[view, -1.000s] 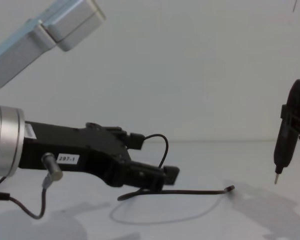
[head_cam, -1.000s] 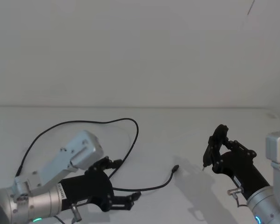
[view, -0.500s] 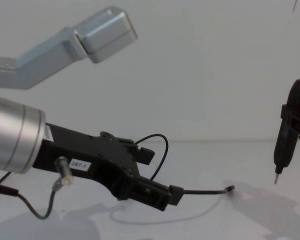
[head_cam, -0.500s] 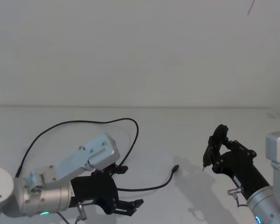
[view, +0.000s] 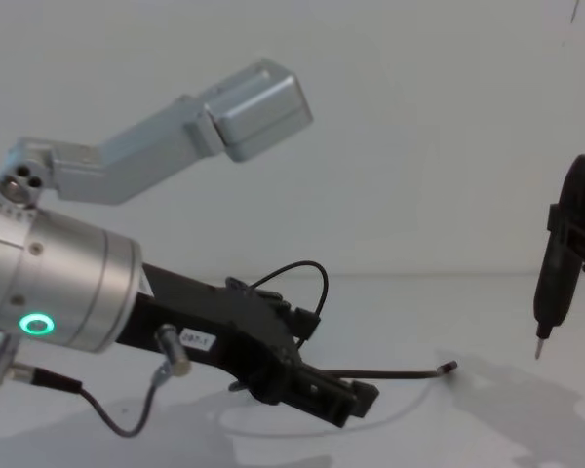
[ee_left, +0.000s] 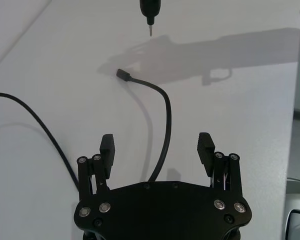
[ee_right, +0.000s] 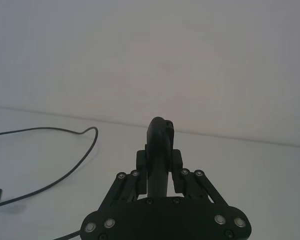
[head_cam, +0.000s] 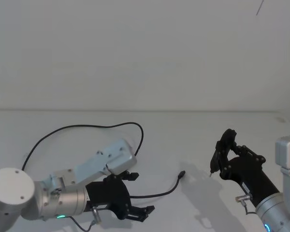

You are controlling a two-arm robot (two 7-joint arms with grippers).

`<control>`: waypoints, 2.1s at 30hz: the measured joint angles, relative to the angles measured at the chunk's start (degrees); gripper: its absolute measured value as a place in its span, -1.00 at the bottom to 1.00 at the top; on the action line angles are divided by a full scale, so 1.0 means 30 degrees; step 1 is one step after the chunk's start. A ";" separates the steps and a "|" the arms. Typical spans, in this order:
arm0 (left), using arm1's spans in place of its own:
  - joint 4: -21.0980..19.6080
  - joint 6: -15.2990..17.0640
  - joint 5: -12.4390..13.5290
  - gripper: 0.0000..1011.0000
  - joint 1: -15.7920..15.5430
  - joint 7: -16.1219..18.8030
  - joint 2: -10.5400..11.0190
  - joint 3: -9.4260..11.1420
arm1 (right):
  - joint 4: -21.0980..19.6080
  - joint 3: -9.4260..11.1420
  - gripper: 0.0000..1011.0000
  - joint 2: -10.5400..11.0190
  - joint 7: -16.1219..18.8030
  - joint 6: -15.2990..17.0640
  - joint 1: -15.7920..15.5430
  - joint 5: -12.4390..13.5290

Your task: Pick up the data cable with the one hand.

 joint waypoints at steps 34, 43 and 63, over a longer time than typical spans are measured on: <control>0.0527 -0.0211 0.0165 -0.37 -0.0004 0.0019 -0.0486 -0.0011 | 0.0000 0.0000 -0.45 0.0000 -0.0001 0.0000 0.0000 0.0000; 0.0476 -0.0258 0.0144 -0.85 0.0035 0.0039 -0.0454 -0.0060 | 0.0000 0.0000 -0.45 0.0001 -0.0001 0.0000 -0.0001 0.0000; 0.0185 -0.0679 0.0234 -0.92 0.0196 0.0055 -0.0176 -0.0110 | -0.0040 0.0104 -0.45 0.0040 0.0045 0.0000 -0.0016 0.0019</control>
